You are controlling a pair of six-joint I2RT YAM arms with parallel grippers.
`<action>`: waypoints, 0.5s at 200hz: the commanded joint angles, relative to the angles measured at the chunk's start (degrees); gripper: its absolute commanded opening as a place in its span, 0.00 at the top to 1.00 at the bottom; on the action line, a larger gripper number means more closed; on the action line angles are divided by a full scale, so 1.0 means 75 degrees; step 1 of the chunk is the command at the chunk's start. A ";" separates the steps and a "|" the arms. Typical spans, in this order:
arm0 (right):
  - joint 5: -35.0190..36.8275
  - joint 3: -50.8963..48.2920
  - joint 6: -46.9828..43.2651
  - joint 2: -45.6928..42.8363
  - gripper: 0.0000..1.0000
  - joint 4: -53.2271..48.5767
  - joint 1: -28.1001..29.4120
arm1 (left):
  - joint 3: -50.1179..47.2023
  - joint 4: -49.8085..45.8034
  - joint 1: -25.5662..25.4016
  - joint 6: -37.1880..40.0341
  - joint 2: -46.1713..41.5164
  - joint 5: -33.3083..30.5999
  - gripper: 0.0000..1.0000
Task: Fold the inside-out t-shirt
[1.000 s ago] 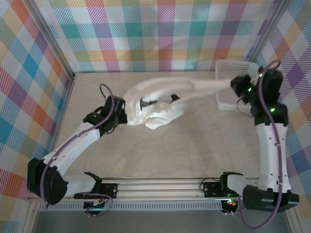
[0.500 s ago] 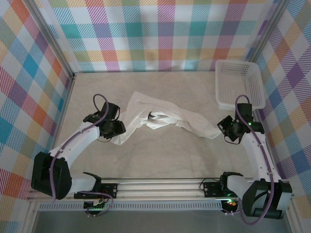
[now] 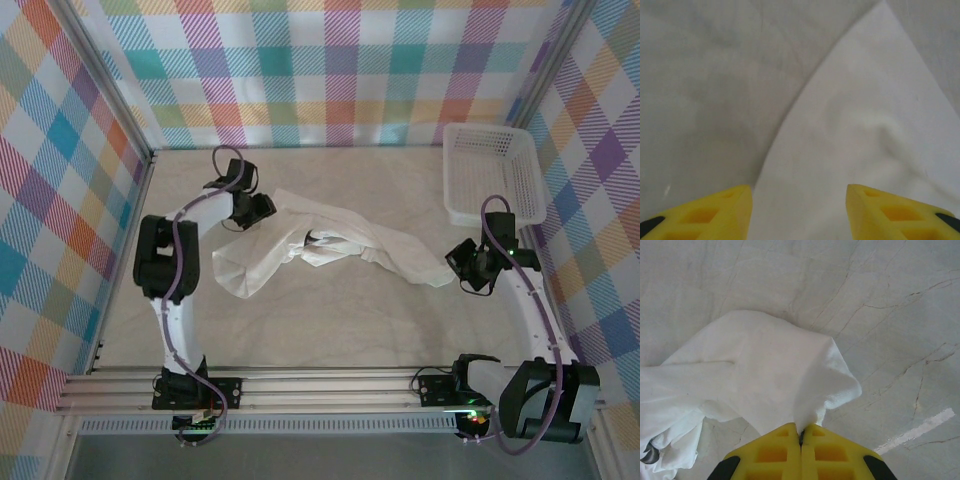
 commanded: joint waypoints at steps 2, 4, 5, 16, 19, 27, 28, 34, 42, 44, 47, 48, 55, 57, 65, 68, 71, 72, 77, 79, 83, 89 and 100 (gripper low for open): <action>-0.0126 0.0380 -0.0051 0.0097 1.00 0.0042 -0.0049 | 0.0981 0.0275 0.0096 0.0490 0.0794 0.0082 0.46; -0.0128 0.0382 -0.0054 0.0108 1.00 0.0047 -0.0047 | 0.1052 0.0281 0.0105 0.0507 0.0888 0.0093 0.45; -0.0134 0.0389 -0.0055 0.0112 1.00 0.0048 -0.0046 | 0.1093 0.0282 0.0107 0.0514 0.0927 0.0107 0.45; -0.0148 0.0452 -0.0061 0.0188 1.00 0.0049 -0.0047 | 0.1457 0.0326 0.0137 0.0560 0.1316 0.0251 0.44; -0.0160 0.0462 -0.0066 0.0208 1.00 0.0043 -0.0046 | 0.1529 0.0357 0.0142 0.0571 0.1411 0.0291 0.44; -0.0175 0.0504 -0.0067 0.0243 1.00 0.0048 -0.0048 | 0.1711 0.0440 0.0155 0.0601 0.1620 0.0487 0.44; -0.0175 0.0508 -0.0073 0.0250 1.00 0.0048 -0.0047 | 0.1727 0.0449 0.0161 0.0602 0.1645 0.0526 0.44; -0.0183 0.0534 -0.0079 0.0267 1.00 0.0045 -0.0051 | 0.1830 0.0508 0.0167 0.0614 0.1752 0.0694 0.44; -0.0175 0.0564 -0.0079 0.0289 1.00 0.0033 -0.0047 | 0.1962 0.0464 0.0159 0.0614 0.1898 0.0781 0.44; -0.0166 0.0578 -0.0079 0.0291 1.00 0.0036 -0.0055 | 0.1983 0.0448 0.0165 0.0617 0.1934 0.0781 0.44; -0.0164 0.0591 -0.0089 0.0302 1.00 0.0021 -0.0057 | 0.2015 0.0400 0.0166 0.0614 0.1973 0.0758 0.44; -0.0163 0.0592 -0.0090 0.0303 1.00 0.0017 -0.0052 | 0.2020 0.0388 0.0167 0.0614 0.1979 0.0750 0.44; -0.0163 0.0617 -0.0090 0.0311 1.00 0.0016 -0.0047 | 0.2043 0.0292 0.0161 0.0623 0.2028 0.0642 0.44; -0.0163 0.0623 -0.0090 0.0311 1.00 0.0017 -0.0046 | 0.2038 0.0271 0.0165 0.0631 0.2031 0.0623 0.44; -0.0175 0.0630 -0.0079 0.0318 1.00 0.0036 -0.0049 | 0.1996 0.0225 0.0167 0.0690 0.2044 0.0556 0.46; -0.0184 0.0629 -0.0076 0.0315 1.00 0.0045 -0.0048 | 0.1968 0.0224 0.0167 0.0711 0.2044 0.0549 0.47; -0.0192 0.0635 -0.0068 0.0325 1.00 0.0048 -0.0046 | 0.1951 0.0218 0.0174 0.0745 0.2044 0.0553 0.47; -0.0195 0.0632 -0.0073 0.0326 1.00 0.0054 -0.0046 | 0.1947 0.0221 0.0170 0.0750 0.2044 0.0554 0.47; -0.0209 0.0629 -0.0068 0.0335 1.00 0.0063 -0.0046 | 0.1922 0.0210 0.0178 0.0781 0.2043 0.0590 0.50; -0.0218 0.0629 -0.0073 0.0338 1.00 0.0076 -0.0052 | 0.1914 0.0203 0.0169 0.0796 0.2044 0.0613 0.51; -0.0225 0.0629 -0.0068 0.0341 1.00 0.0083 -0.0052 | 0.1888 0.0207 0.0178 0.0837 0.2032 0.0675 0.54; -0.0233 0.0627 -0.0058 0.0367 1.00 0.0094 -0.0057 | 0.1847 0.0233 0.0178 0.0881 0.2029 0.0823 0.59; -0.0255 0.0629 -0.0055 0.0407 1.00 0.0101 -0.0048 | 0.1760 0.0304 0.0178 0.0929 0.1967 0.1114 0.68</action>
